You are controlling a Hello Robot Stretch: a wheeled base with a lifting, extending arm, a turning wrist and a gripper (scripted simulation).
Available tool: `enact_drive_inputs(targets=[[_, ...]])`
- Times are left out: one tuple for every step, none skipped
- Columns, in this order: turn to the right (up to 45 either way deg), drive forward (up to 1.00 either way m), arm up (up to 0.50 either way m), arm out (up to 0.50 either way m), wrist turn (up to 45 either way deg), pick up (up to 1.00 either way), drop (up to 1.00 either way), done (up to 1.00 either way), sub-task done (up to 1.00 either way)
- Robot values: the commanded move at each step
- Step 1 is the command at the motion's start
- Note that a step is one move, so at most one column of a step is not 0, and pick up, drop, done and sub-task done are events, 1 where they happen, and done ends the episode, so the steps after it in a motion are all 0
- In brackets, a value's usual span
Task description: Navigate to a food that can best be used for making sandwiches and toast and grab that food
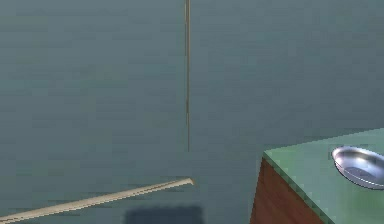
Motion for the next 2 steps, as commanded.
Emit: enact_drive_inputs(targets=[[0.0,0.0,0.08,0.0,0.0,0.0,0.0,0.0,0.0],[0.0,0.0,0.0,0.0,0.0,0.0,0.0,1.0,0.0]])
